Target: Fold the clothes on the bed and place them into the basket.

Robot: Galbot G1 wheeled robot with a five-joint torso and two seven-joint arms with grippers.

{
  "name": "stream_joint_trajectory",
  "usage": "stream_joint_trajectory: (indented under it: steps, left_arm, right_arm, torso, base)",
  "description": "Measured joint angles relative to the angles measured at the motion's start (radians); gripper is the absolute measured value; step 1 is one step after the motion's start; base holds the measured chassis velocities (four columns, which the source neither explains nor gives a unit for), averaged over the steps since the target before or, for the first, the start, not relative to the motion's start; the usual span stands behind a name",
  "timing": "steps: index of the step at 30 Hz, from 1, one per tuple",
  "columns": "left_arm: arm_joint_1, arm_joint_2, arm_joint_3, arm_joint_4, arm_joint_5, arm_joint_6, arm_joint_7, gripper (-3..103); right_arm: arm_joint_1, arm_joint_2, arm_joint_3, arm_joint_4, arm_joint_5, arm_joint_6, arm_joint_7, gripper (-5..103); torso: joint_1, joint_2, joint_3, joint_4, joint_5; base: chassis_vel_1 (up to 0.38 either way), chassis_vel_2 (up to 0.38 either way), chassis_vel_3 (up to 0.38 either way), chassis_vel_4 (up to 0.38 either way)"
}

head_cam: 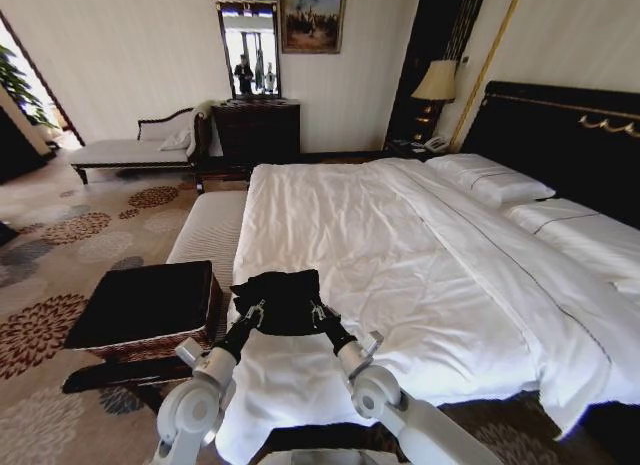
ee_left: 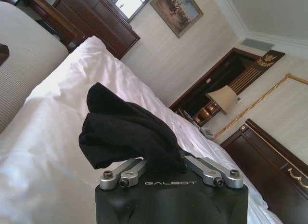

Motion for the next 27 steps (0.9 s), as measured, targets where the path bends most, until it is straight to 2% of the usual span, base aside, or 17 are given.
stream_joint_trajectory:
  steps: [27]
  left_arm:
    - [-0.016, 0.003, -0.015, 0.022, -0.012, -0.003, 0.002, 9]
  right_arm:
    - [0.02, 0.024, -0.009, -0.033, -0.004, 0.006, -0.001, 8]
  torso:
    - [0.0, 0.0, 0.0, 0.0, 0.0001]
  base:
    - [0.12, 0.125, -0.124, -0.124]
